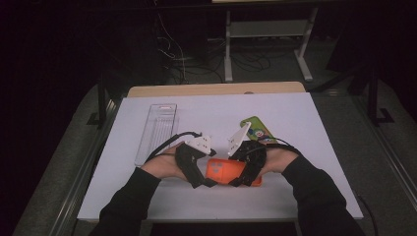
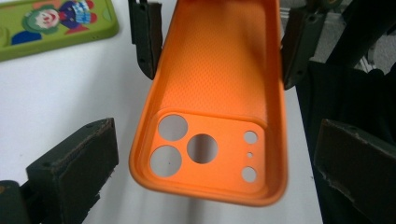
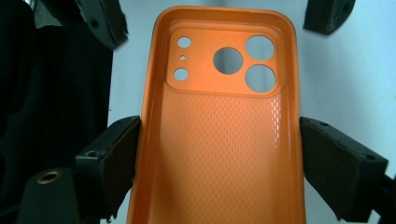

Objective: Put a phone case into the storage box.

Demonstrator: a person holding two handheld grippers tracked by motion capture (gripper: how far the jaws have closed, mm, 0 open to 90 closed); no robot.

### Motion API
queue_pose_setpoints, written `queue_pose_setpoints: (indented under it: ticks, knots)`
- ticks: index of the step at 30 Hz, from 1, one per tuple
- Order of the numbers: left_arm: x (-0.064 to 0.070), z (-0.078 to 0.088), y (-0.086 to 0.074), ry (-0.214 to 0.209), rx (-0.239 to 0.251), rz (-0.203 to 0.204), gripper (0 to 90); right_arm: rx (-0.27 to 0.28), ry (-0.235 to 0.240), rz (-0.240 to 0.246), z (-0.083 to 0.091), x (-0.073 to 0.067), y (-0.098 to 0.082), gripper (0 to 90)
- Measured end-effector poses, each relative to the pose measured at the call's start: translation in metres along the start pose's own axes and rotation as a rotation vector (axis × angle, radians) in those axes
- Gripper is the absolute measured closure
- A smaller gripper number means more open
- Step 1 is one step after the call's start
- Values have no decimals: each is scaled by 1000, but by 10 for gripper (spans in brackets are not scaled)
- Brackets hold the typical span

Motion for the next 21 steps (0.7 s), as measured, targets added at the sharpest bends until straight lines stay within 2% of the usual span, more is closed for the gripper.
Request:
queue_pose_setpoints:
  ticks: [8,13,17,21]
  knots:
    - [3,-11,-5,-19,-50,-11,0,7,4,26,0,-4,5,149]
    - [7,-15,-5,-31,-62,-13,0,13,8,44,1,-6,9,149]
    - [8,-15,-6,-35,-70,-33,46,19,11,51,2,-8,11,149]
    - [9,-14,-5,-41,-63,-32,95,18,12,51,2,-8,11,149]
Point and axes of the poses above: each handheld gripper's, and its own axes: z roughly backward along the jaws, y roughly out of its top, x roughly to its right, the point moved 8 cm from there along -z, roughly forward along the jaws, and after that the axes turned 5 degrees about z, right-handed, at the moved point
